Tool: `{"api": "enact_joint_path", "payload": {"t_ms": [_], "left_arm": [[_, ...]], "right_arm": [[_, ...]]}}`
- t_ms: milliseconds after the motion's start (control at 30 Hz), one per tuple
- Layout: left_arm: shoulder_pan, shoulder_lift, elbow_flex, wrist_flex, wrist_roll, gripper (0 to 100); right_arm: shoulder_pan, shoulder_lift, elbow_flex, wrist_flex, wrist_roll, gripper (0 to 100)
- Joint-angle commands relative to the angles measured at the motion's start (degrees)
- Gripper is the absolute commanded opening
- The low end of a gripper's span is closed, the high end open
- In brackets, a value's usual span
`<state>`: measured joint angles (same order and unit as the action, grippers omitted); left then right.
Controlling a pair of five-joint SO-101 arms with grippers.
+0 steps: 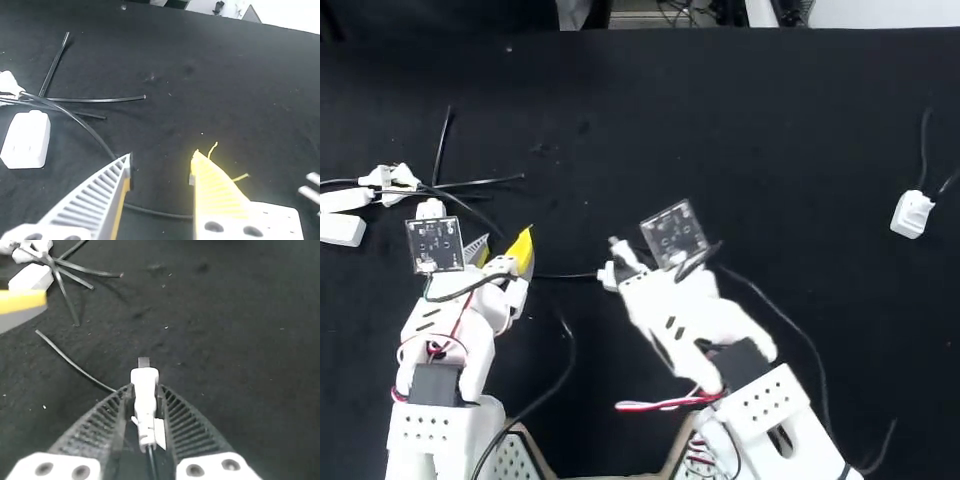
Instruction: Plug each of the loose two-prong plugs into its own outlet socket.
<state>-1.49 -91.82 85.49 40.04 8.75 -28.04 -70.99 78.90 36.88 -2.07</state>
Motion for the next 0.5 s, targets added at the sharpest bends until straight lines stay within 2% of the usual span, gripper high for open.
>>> {"api": "enact_joint_path", "payload": {"t_ms": [0, 200, 367, 467], "left_arm": [[-0.84, 0.0, -3.82, 1.58, -0.53, 19], [-0.84, 5.1, -7.25, 3.25, -0.62, 19], [-0.84, 21.19, -12.88, 0.7, -0.7, 19], [-0.84, 32.62, -15.87, -2.55, -0.7, 19]], "right_arm": [[3.6, -1.27, -7.25, 4.75, 0.7, 1.1], [4.4, 1.01, -10.95, 8.0, 2.02, 1.1], [4.13, 13.05, -15.6, 8.44, 1.93, 1.1], [4.04, 20.97, -20.09, 12.13, 2.11, 1.1]]}}
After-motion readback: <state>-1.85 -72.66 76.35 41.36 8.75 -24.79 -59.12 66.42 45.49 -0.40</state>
